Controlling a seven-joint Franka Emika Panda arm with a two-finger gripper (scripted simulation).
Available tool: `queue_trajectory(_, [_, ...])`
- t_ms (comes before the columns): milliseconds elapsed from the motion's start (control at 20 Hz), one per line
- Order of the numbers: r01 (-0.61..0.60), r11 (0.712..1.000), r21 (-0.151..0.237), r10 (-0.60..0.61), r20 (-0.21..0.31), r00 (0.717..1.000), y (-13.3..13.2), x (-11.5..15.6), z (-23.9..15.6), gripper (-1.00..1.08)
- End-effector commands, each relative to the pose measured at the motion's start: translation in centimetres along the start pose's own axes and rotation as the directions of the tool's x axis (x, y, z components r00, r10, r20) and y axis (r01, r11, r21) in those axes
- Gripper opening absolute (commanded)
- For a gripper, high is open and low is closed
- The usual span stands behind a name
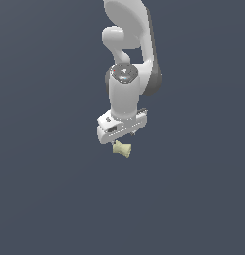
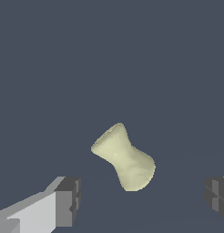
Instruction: Pick up the object and move it to a goal position.
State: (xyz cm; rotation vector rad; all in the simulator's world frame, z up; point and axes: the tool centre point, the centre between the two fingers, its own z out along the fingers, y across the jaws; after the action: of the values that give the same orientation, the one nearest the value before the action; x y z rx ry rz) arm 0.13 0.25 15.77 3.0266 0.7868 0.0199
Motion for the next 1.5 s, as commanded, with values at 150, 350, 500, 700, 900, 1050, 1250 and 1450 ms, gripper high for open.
queue_trajectory(150, [0.152,0.988,0.002,-0.152,0.003,0.988,0.0,-0.3,1.2,1.00])
queue_trajectory(350, [0.259,0.966,0.005,-0.259,0.005,0.966,0.0,-0.5,2.1,1.00])
queue_trajectory(500, [0.338,0.941,0.008,-0.338,0.005,0.941,0.0,-0.6,2.7,1.00])
queue_trajectory(700, [0.439,0.899,0.011,-0.439,0.004,0.899,-0.1,-0.8,3.6,1.00])
queue_trajectory(900, [0.523,0.852,0.014,-0.523,0.002,0.852,-0.1,-1.0,4.3,1.00])
queue_trajectory(1050, [0.570,0.821,0.016,-0.570,0.000,0.821,-0.2,-1.1,4.7,1.00])
queue_trajectory(1250, [0.616,0.788,0.017,-0.616,-0.002,0.788,-0.2,-1.2,5.1,1.00])
queue_trajectory(1450, [0.642,0.766,0.018,-0.642,-0.004,0.767,-0.3,-1.2,5.4,1.00])
